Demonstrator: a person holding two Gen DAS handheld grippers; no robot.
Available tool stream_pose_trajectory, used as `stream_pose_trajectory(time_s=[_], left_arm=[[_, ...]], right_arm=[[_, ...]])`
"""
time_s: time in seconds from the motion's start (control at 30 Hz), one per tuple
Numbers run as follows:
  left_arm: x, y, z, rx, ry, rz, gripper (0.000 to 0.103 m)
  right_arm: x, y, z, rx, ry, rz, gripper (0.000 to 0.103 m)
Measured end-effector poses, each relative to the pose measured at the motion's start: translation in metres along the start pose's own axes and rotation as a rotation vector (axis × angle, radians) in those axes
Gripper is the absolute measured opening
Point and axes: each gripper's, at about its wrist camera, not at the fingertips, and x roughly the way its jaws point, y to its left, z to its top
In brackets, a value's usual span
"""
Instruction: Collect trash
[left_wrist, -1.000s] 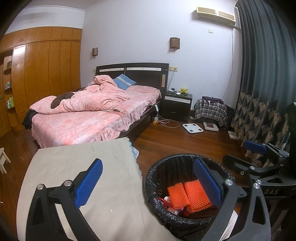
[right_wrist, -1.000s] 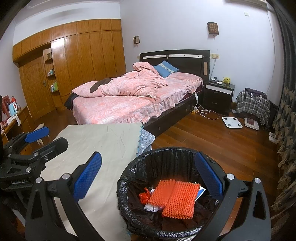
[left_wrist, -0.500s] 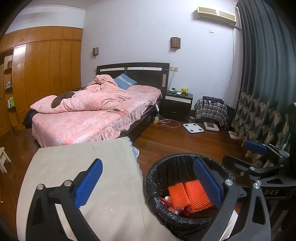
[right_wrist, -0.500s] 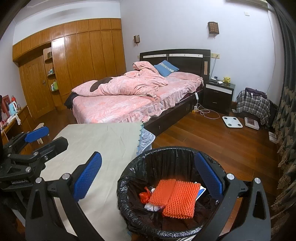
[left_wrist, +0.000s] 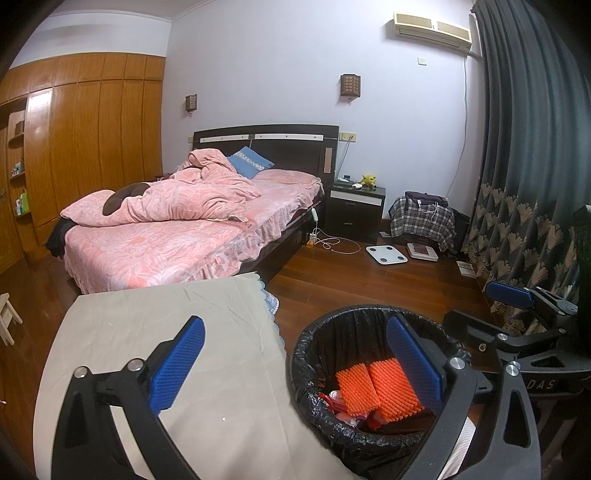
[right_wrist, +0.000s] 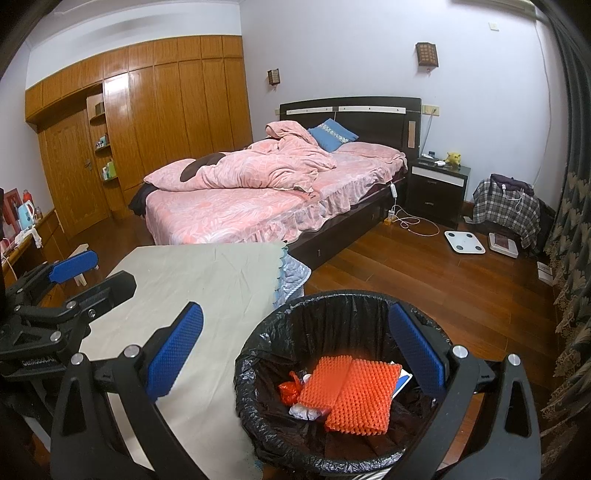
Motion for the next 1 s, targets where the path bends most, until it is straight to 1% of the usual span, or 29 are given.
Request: stream_pose_trajectory(time_s=[1.0], left_arm=[[-0.0008, 0.0013, -0.0009, 0.000, 0.001, 0.001, 0.097]], right_arm=[[0.0001, 0.0000, 0.0028, 0.001, 0.002, -0.001, 0.098]])
